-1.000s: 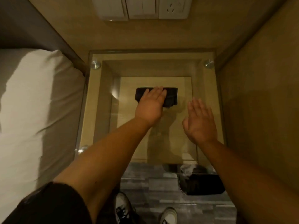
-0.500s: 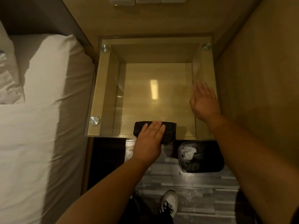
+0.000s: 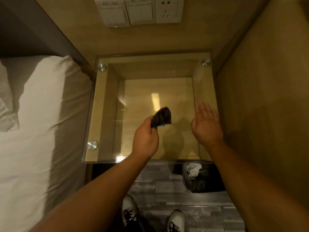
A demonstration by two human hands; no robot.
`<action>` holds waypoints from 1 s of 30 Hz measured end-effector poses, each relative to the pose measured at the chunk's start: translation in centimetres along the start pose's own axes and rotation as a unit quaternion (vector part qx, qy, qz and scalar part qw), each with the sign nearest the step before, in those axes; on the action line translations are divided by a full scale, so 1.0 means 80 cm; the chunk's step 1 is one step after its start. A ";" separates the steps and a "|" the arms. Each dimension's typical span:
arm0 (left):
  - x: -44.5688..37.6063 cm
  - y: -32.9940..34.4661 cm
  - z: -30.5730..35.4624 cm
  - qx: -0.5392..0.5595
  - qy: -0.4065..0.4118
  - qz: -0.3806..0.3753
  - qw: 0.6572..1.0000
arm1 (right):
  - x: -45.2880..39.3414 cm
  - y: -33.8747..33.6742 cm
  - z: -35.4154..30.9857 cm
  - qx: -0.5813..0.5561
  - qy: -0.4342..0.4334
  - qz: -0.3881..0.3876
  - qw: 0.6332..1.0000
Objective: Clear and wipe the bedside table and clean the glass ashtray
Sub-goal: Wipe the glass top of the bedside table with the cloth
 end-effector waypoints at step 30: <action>-0.027 0.154 0.056 -0.224 0.370 -0.132 0.892 | -0.007 -0.015 0.004 -0.097 0.034 0.046 0.994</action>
Point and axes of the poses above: each hand's wrist, its own x-axis away from the middle knuckle, its own y-axis out of the palm, z = x × y, the point moved 10 cm from there along -x, towards the middle knuckle, and after that the axes turned 15 degrees about z, right-handed, at the moved point
